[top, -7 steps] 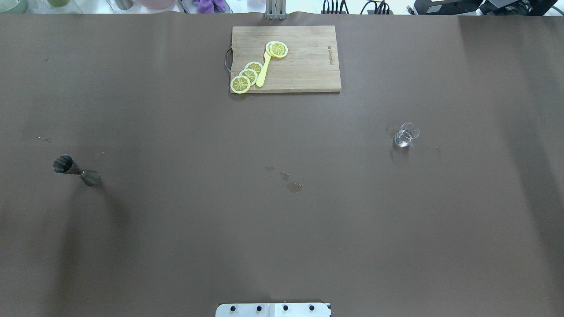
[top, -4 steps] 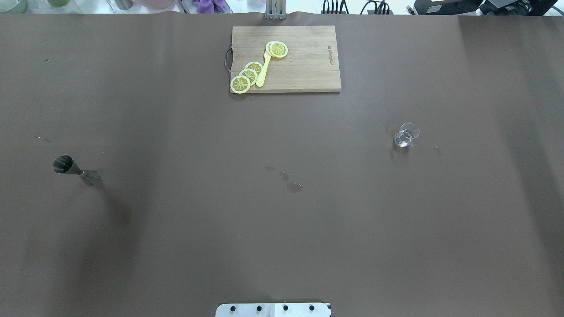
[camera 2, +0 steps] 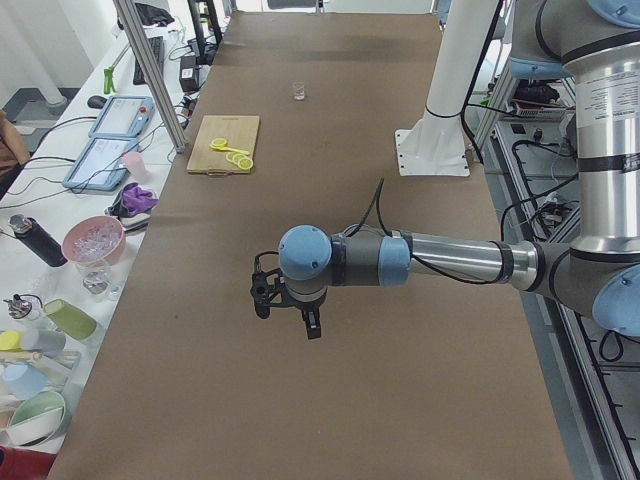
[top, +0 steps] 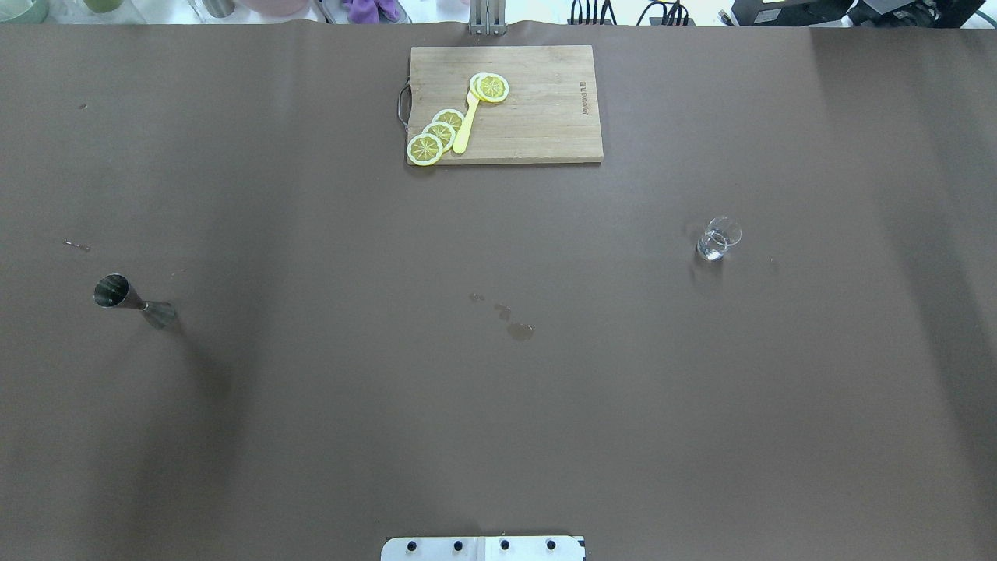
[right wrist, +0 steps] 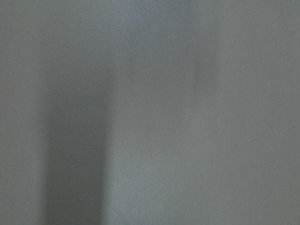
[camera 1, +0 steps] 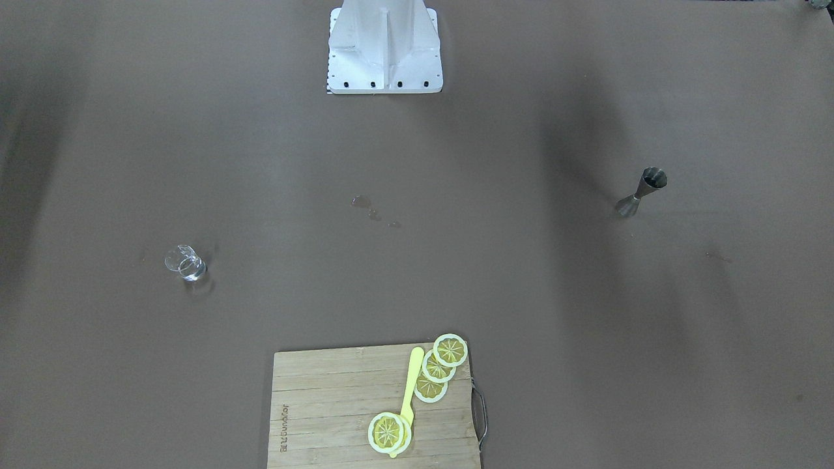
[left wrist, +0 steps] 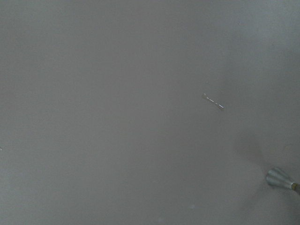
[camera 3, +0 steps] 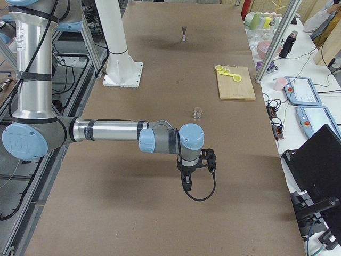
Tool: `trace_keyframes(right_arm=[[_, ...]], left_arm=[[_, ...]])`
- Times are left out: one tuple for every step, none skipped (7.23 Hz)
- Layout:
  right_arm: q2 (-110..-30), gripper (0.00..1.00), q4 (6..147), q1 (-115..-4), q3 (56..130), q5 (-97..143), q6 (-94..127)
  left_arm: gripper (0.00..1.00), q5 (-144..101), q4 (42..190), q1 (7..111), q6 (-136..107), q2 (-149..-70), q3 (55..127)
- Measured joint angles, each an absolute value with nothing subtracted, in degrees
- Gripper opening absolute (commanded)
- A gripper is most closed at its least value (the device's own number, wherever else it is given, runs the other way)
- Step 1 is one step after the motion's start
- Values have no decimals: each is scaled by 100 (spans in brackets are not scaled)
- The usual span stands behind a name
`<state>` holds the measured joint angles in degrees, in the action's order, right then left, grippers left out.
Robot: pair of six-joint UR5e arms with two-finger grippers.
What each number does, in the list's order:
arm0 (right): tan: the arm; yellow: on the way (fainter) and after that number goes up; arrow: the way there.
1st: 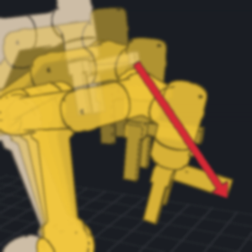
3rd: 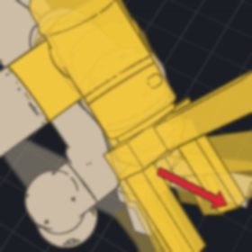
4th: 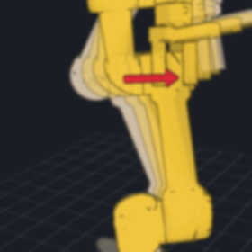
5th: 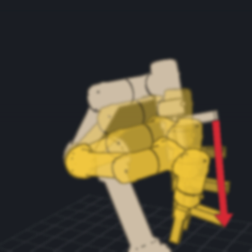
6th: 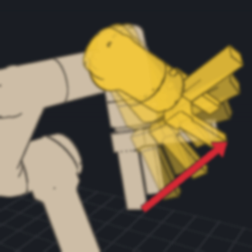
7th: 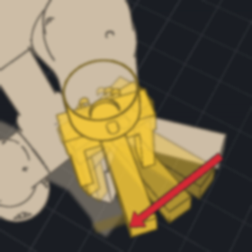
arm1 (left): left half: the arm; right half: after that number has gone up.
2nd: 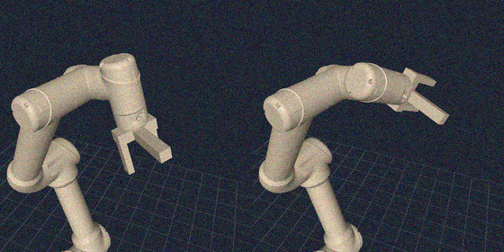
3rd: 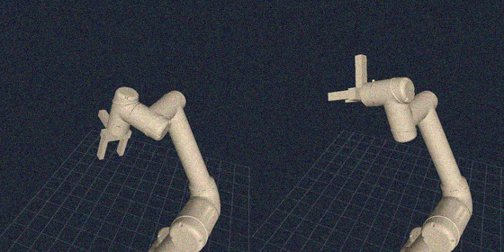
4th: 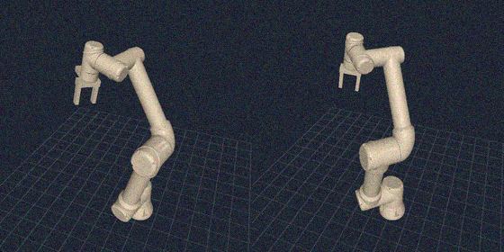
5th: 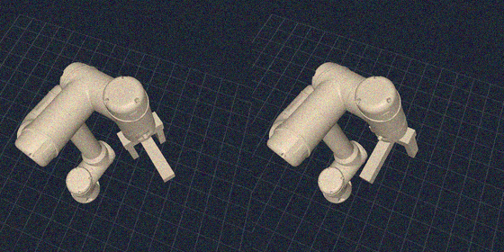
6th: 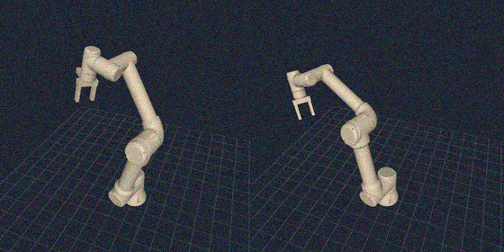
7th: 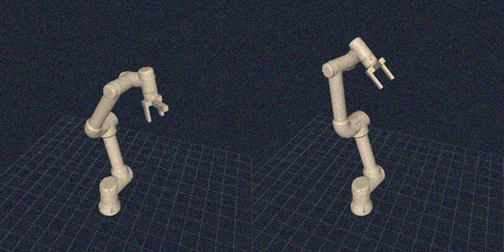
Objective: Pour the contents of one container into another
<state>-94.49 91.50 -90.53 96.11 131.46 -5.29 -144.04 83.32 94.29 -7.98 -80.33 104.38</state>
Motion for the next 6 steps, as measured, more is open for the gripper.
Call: trace_keyframes(right_arm=[[-9449,100,9150,-9050,9612,13164,-526],[-9449,100,9149,-9034,9602,13173,-516],[-9448,100,9150,-9009,9585,13174,-505],[-9448,100,9149,-8993,9577,13170,-502],[-9448,100,9149,-8982,9574,13165,-501],[-9448,100,9149,-8962,9572,13157,-501]], left_arm=[[99,-14396,8338,9449,-736,-8034,10283],[99,-14397,8357,9448,-716,-8081,10068],[99,-14381,8368,9444,-708,-8140,9895],[99,-14223,8371,9442,-719,-8164,9811],[99,-13933,8369,9440,-818,-8183,9784],[99,-13744,8372,9434,-1092,-8210,9801]])
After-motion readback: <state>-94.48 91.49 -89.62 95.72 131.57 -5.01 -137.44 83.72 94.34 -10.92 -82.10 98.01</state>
